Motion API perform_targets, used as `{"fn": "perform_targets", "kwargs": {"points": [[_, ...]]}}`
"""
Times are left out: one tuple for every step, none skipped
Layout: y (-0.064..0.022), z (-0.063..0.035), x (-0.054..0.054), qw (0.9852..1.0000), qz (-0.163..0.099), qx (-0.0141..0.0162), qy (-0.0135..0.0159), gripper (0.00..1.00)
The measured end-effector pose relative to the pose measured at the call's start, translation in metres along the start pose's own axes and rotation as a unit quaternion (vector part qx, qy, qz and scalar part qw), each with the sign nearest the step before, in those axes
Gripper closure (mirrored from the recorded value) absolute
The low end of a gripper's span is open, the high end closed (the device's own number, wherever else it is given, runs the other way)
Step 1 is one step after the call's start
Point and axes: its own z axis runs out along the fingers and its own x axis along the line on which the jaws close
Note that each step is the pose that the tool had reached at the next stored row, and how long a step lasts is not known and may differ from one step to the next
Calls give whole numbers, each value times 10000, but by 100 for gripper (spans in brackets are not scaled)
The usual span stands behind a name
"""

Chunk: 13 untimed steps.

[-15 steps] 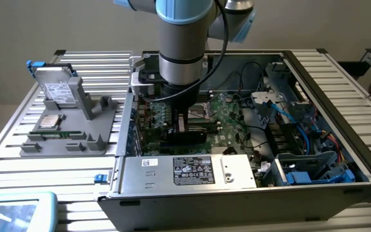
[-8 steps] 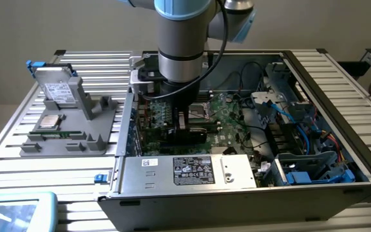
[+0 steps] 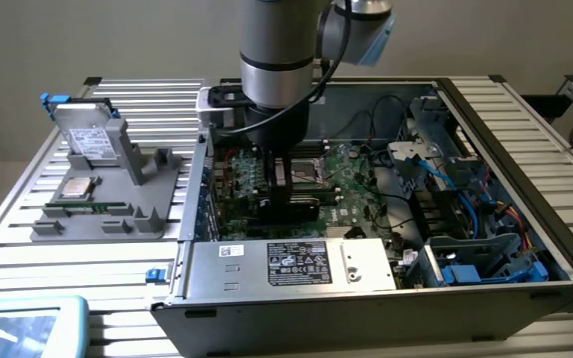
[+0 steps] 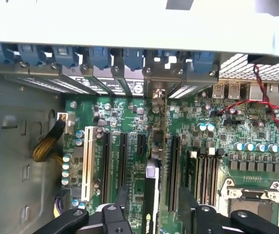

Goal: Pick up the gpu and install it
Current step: 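Insert the gpu into the slot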

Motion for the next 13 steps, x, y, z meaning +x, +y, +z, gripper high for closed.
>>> {"fn": "perform_targets", "kwargs": {"points": [[9,-39,0,10000,0,0,0,47],[17,-79,1,10000,0,0,0,47],[26,-114,1,10000,0,1,0,47],[34,-134,1,10000,0,4,1,47],[36,-133,1,10000,0,7,0,47],[36,-133,1,10000,0,7,0,47],[36,-133,1,10000,0,7,0,47],[36,-133,1,10000,0,7,0,47],[36,-133,1,10000,0,7,0,47],[36,-133,1,10000,0,7,0,47],[36,-134,1,10000,0,7,0,47],[36,-134,1,10000,0,7,0,47],[36,-134,1,10000,0,7,0,47]]}}
